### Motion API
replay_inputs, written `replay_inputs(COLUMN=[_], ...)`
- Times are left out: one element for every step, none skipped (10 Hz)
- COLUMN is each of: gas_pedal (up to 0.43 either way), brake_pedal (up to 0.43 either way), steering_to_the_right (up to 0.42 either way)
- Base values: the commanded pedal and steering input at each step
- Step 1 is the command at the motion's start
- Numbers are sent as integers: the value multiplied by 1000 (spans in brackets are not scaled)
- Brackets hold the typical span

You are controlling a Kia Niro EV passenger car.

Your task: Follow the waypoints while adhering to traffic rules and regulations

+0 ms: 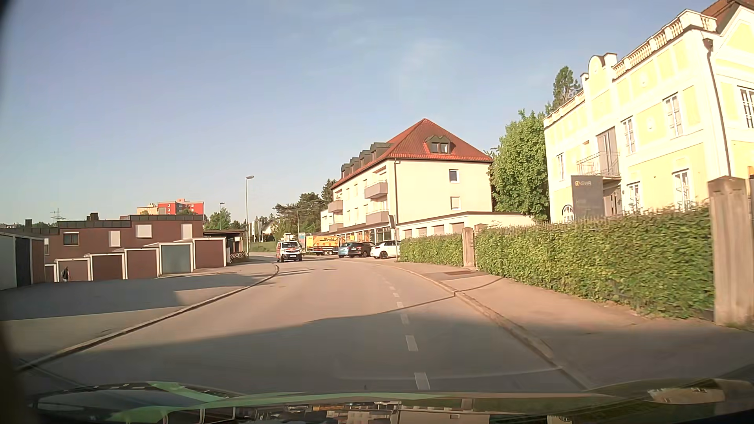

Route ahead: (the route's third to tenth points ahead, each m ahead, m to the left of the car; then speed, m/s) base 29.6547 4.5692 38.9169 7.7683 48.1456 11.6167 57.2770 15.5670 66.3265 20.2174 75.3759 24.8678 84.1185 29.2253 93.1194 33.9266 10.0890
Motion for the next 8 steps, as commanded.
replay_inputs(gas_pedal=[98, 98, 98, 98, 98, 98, 98, 98], brake_pedal=[0, 0, 0, 0, 0, 0, 0, 0], steering_to_the_right=[-9, -15, -18, -20, -27, -32, -34, -35])
